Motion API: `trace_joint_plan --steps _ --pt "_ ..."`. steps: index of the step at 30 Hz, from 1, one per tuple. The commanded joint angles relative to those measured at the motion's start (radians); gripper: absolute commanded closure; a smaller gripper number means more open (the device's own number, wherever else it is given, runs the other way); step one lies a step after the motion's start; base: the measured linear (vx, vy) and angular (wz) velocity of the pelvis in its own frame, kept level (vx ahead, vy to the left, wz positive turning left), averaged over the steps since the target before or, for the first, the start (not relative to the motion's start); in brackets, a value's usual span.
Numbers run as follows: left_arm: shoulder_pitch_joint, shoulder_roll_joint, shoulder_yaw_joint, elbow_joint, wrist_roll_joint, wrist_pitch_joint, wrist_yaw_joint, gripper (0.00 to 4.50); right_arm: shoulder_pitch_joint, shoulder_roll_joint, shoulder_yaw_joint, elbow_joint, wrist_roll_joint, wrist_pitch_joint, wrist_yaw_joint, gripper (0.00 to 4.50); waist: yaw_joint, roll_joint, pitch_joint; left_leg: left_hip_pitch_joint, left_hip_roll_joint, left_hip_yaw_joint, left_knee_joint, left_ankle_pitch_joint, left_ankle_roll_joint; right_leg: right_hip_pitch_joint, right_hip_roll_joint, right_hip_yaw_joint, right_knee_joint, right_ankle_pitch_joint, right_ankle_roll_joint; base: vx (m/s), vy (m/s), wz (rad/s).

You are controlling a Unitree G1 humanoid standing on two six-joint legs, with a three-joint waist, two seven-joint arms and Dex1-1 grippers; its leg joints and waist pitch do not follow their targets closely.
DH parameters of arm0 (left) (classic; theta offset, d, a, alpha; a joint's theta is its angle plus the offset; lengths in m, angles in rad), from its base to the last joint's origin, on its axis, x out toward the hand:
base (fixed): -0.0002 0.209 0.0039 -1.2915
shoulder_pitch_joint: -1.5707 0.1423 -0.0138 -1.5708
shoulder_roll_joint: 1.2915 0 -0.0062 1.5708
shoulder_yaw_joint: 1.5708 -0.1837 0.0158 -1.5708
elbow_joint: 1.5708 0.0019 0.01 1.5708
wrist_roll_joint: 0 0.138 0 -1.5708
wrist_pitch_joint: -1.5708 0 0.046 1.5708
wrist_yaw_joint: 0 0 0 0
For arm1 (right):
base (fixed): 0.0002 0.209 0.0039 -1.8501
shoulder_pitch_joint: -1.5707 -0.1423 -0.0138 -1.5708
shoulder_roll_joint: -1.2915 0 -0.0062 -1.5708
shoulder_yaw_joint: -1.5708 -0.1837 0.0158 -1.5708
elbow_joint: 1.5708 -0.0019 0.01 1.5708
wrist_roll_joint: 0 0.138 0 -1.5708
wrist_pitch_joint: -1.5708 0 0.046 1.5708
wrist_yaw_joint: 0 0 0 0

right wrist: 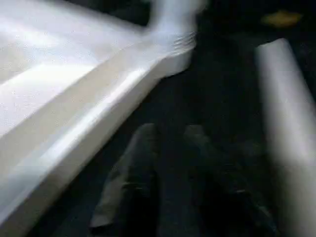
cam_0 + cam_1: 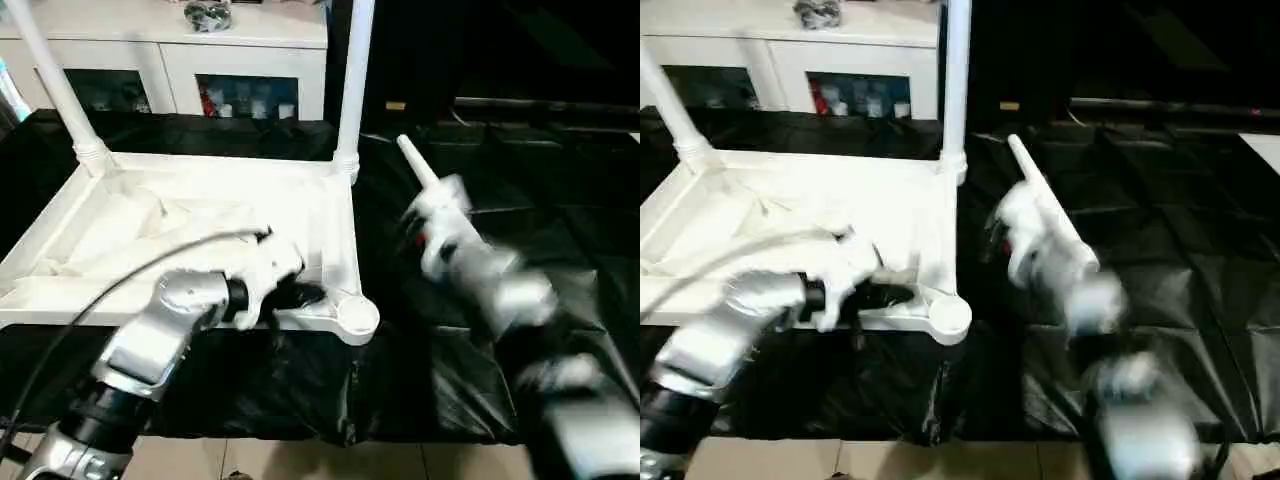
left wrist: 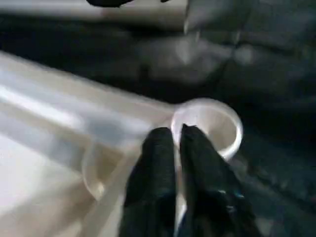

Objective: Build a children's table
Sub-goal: Pick table leg

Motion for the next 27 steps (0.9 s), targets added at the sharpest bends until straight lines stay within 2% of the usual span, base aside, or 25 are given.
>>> trace_joint_plan --steps 1,3,4,5,6,7,8,9,10,11,12,14,15,16,19,20,22,24,25,27 --pt "-0.001 -0.006 0.019 -0.020 0.013 -0.015 0.045 3.74 -0.058 -0.026 -0.012 0.134 -0.018 -0.018 -0.075 3.12 -0.004 0.000 -0.048 0.015 0.022 -0.008 -0.070 -0.343 -0.028 0.035 -0.042 0.037 -0.082 -0.357 -0.191 0.000 0.000 0.00" --pt "-0.001 -0.015 0.029 -0.024 0.019 -0.016 0.064 3.63 -0.086 -0.037 -0.018 0.178 -0.021 -0.021 -0.092 2.97 -0.002 0.000 -0.048 0.016 0.021 -0.007 -0.067 -0.343 -0.024 0.032 -0.043 0.038 -0.085 -0.374 -0.173 0.000 0.000 0.00" --pt "0.001 -0.018 0.034 -0.031 0.017 -0.011 0.069 3.53 -0.099 -0.042 -0.023 0.197 -0.023 -0.020 -0.099 2.89 -0.003 -0.004 -0.044 0.013 0.021 -0.007 -0.069 -0.342 -0.022 0.033 -0.043 0.038 -0.087 -0.375 -0.168 0.000 0.000 0.00" --pt "0.006 -0.014 0.038 -0.053 0.007 0.007 0.062 3.53 -0.124 -0.053 -0.027 0.235 -0.027 -0.015 -0.112 2.89 -0.002 -0.004 -0.043 0.011 0.022 -0.009 -0.071 -0.332 -0.021 0.033 -0.042 0.037 -0.084 -0.355 -0.170 0.000 0.000 0.00" --pt "0.011 -0.010 0.040 -0.071 -0.002 0.022 0.054 3.32 -0.139 -0.059 -0.029 0.257 -0.030 -0.010 -0.118 2.70 -0.002 -0.003 -0.045 0.009 0.025 -0.010 -0.070 -0.316 -0.022 0.036 -0.042 0.037 -0.075 -0.311 -0.186 0.000 0.000 0.00" --pt "0.011 -0.010 0.040 -0.071 -0.002 0.022 0.054 3.25 -0.139 -0.059 -0.029 0.257 -0.030 -0.010 -0.118 2.63 -0.002 -0.003 -0.045 0.009 0.025 -0.010 -0.070 -0.316 -0.022 0.036 -0.042 0.037 -0.075 -0.311 -0.186 0.000 0.000 0.00" --pt "0.021 -0.001 0.042 -0.098 -0.014 0.039 0.047 3.14 -0.159 -0.066 -0.031 0.287 -0.034 -0.004 -0.129 2.50 0.001 -0.004 -0.042 0.005 0.024 -0.009 -0.069 -0.282 -0.014 0.036 -0.041 0.038 -0.073 -0.256 -0.197 0.000 0.000 0.00" --pt "0.028 0.006 0.044 -0.115 -0.022 0.050 0.043 3.14 -0.172 -0.070 -0.032 0.306 -0.037 -0.001 -0.136 2.50 -0.002 -0.004 -0.049 -0.001 0.024 -0.009 -0.064 -0.229 -0.005 0.042 -0.041 0.037 -0.058 -0.176 -0.220 0.000 0.000 0.00" --pt "0.039 0.019 0.047 -0.144 -0.035 0.073 0.041 3.03 -0.194 -0.071 -0.045 0.340 -0.032 0.003 -0.144 2.40 -0.001 -0.003 -0.044 -0.006 0.022 -0.008 -0.064 -0.203 0.005 0.040 -0.039 0.037 -0.057 -0.141 -0.226 0.000 0.000 0.00" --pt "0.044 0.026 0.049 -0.157 -0.041 0.086 0.039 2.91 -0.203 -0.073 -0.051 0.357 -0.031 0.001 -0.151 2.30 -0.003 -0.004 -0.044 -0.007 0.022 -0.005 -0.060 -0.178 0.022 0.039 -0.036 0.037 -0.052 -0.095 -0.247 0.000 0.000 0.00" --pt "0.060 0.045 0.055 -0.192 -0.056 0.115 0.035 2.84 -0.228 -0.078 -0.063 0.400 -0.027 -0.007 -0.170 2.22 -0.002 -0.004 -0.038 -0.009 0.021 -0.003 -0.059 -0.175 0.034 0.038 -0.037 0.037 -0.051 -0.094 -0.256 0.000 0.000 0.00" --pt "0.067 0.055 0.057 -0.207 -0.061 0.124 0.032 2.78 -0.238 -0.080 -0.068 0.420 -0.025 -0.008 -0.180 2.08 0.002 0.000 -0.035 -0.007 0.021 -0.002 -0.056 -0.157 0.047 0.037 -0.037 0.037 -0.051 -0.080 -0.267 0.000 0.000 0.00" --pt "0.072 0.063 0.060 -0.219 -0.064 0.130 0.031 2.70 -0.249 -0.083 -0.071 0.443 -0.023 -0.013 -0.189 1.97 0.003 0.001 -0.033 -0.010 0.022 -0.001 -0.055 -0.133 0.055 0.036 -0.037 0.038 -0.046 -0.048 -0.275 0.000 0.000 0.00" --pt "0.079 0.071 0.069 -0.239 -0.070 0.142 0.032 2.58 -0.257 -0.085 -0.075 0.463 -0.024 -0.018 -0.198 1.87 0.004 -0.002 -0.026 -0.015 0.021 -0.001 -0.054 -0.109 0.068 0.033 -0.036 0.038 -0.044 -0.014 -0.282 0.000 0.000 0.00" --pt "0.081 0.082 0.080 -0.268 -0.082 0.166 0.030 2.39 -0.267 -0.088 -0.081 0.487 -0.027 -0.021 -0.214 1.63 0.004 0.000 -0.019 -0.013 0.023 0.000 -0.055 -0.138 0.066 0.033 -0.036 0.038 -0.047 -0.053 -0.286 0.000 0.000 0.00" --pt "0.083 0.091 0.080 -0.285 -0.088 0.181 0.032 2.35 -0.271 -0.088 -0.080 0.498 -0.032 -0.018 -0.216 1.53 0.006 -0.001 -0.008 -0.011 0.025 0.000 -0.059 -0.159 0.058 0.029 -0.037 0.038 -0.049 -0.078 -0.284 0.000 0.000 0.00" --pt "0.092 0.100 0.082 -0.305 -0.091 0.190 0.035 2.21 -0.274 -0.090 -0.073 0.508 -0.042 0.011 -0.228 1.45 0.007 -0.003 -0.003 -0.011 0.025 0.000 -0.060 -0.168 0.054 0.029 -0.038 0.039 -0.051 -0.092 -0.281 0.000 0.000 0.00" --pt "0.093 0.103 0.082 -0.312 -0.094 0.194 0.037 2.03 -0.277 -0.092 -0.068 0.516 -0.052 0.030 -0.243 1.28 0.007 -0.001 0.001 -0.012 0.024 -0.001 -0.061 -0.167 0.044 0.030 -0.039 0.040 -0.051 -0.111 -0.277 0.000 0.000 0.00" --pt "0.097 0.107 0.084 -0.324 -0.101 0.207 0.040 1.99 -0.281 -0.095 -0.064 0.525 -0.063 0.047 -0.255 1.22 0.006 -0.004 0.004 -0.012 0.024 0.000 -0.061 -0.162 0.041 0.029 -0.040 0.041 -0.050 -0.108 -0.276 0.000 0.000 0.00" --pt "0.098 0.111 0.086 -0.332 -0.106 0.215 0.042 1.89 -0.286 -0.098 -0.068 0.531 -0.060 0.057 -0.245 1.22 0.007 -0.002 0.005 -0.011 0.024 0.000 -0.061 -0.162 0.039 0.030 -0.041 0.041 -0.049 -0.107 -0.278 0.000 0.000 0.00"
